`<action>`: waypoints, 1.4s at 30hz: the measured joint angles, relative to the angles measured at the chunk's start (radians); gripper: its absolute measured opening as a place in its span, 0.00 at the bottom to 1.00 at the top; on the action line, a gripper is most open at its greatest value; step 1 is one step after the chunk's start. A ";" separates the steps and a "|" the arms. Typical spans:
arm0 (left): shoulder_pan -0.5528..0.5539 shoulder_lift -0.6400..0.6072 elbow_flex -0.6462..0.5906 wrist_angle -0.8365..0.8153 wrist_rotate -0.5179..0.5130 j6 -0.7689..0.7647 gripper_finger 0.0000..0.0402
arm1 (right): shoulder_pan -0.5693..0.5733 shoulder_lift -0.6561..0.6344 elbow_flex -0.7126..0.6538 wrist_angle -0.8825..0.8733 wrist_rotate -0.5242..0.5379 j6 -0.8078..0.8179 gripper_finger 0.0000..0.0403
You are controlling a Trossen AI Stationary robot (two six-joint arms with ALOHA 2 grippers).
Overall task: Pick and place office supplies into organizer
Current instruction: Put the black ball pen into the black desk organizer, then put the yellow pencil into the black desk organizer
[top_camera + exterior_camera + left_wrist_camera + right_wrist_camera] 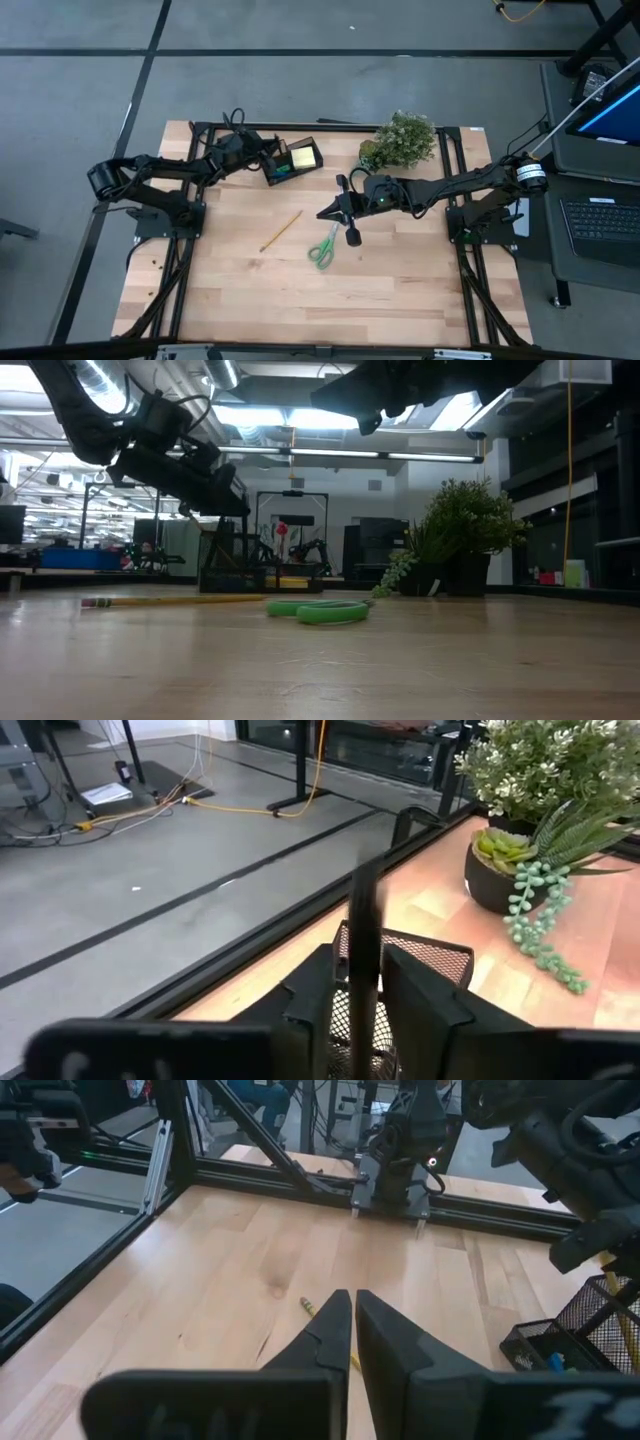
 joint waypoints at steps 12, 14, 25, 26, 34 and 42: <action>-0.023 -0.057 0.000 -0.004 0.003 0.002 0.35 | 0.000 0.000 0.000 0.000 0.000 0.000 0.06; -0.030 -0.095 0.000 -0.005 0.002 0.002 0.35 | 0.000 0.000 0.000 0.000 0.000 0.000 0.06; -0.182 -0.359 0.002 -0.284 0.068 -0.019 0.33 | 0.000 0.000 0.000 -0.009 0.000 0.000 0.06; -0.212 -0.378 0.002 -0.332 0.046 -0.010 0.32 | 0.000 0.000 0.000 -0.009 0.000 0.000 0.06; -0.509 -0.443 0.002 -0.517 -0.189 -0.045 0.32 | 0.002 0.000 0.000 -0.027 -0.001 0.065 0.06; -0.821 -0.394 0.197 -0.957 -0.445 -0.231 0.32 | 0.070 0.000 0.000 -0.077 -0.001 0.036 0.06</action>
